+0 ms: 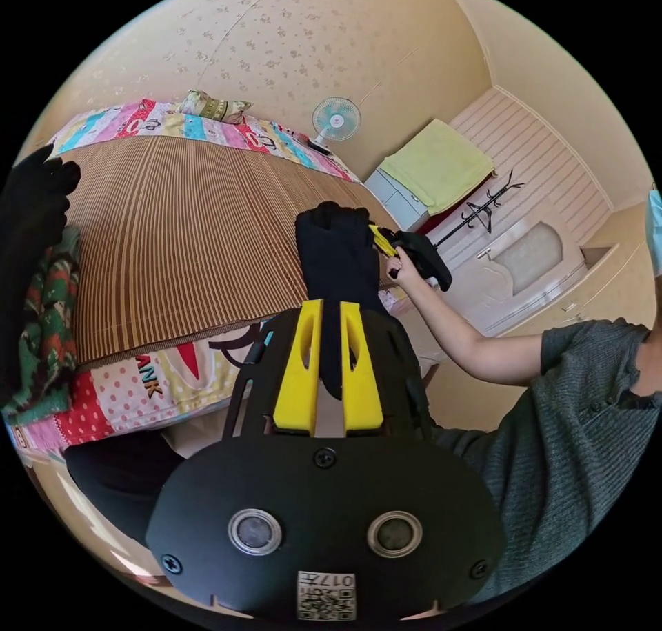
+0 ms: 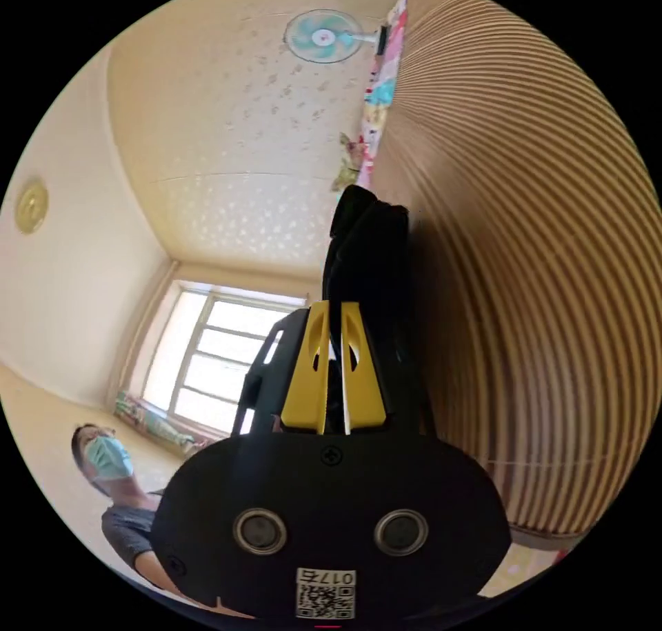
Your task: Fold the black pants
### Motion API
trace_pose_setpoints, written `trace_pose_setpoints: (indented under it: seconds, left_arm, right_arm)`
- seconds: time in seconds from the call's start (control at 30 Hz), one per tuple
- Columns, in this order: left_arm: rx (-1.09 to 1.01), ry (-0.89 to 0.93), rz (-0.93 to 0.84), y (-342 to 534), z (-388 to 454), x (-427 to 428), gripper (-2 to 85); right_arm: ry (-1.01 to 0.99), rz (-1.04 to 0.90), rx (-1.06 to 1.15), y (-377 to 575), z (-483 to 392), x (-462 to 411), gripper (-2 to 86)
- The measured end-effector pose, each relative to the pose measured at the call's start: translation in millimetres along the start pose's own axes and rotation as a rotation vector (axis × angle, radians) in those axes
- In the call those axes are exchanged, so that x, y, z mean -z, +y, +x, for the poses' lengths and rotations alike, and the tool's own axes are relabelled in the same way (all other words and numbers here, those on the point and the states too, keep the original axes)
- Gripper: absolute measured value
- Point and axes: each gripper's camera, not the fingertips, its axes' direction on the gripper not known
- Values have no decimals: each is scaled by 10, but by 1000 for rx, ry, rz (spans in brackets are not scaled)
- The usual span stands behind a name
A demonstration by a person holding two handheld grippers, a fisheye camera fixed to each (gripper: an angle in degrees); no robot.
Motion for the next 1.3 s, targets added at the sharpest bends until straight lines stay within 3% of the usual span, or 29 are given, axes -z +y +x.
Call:
trace_pose_setpoints:
  seconds: [0.13,0.27,0.37,0.5,0.57,0.7,0.83,0.97,1.17,1.3]
  left_arm:
    - [-28,119,25,-365,-97,-301,124]
    - [-10,270,35,-752,-351,-995,201]
    - [15,409,58,-728,-492,-1221,189]
    - [-10,359,128,-275,-481,-1021,103]
    - [-58,411,144,-12,-498,-820,54]
    - [-115,511,269,355,-616,-31,50]
    - [-177,478,465,663,-630,1225,50]
    - [-339,318,614,977,-102,2267,50]
    - [-567,360,753,1406,689,3021,48]
    - [-606,431,741,1405,999,3157,48]
  right_arm:
    - [-62,-215,203,431,-819,-529,29]
    - [-227,-357,257,886,-1252,-879,26]
    - [-268,-429,268,1226,-1496,-1017,24]
    - [-247,-391,258,1417,-1620,-721,22]
    - [-267,-381,276,1508,-1736,-643,22]
    - [-343,-273,354,1573,-2102,-302,20]
    - [-276,-171,558,1688,-2760,130,19]
    - [-194,-136,764,2004,-3408,258,19]
    - [-299,-67,986,2534,-4201,439,17]
    - [-203,-5,1092,2697,-4536,493,16]
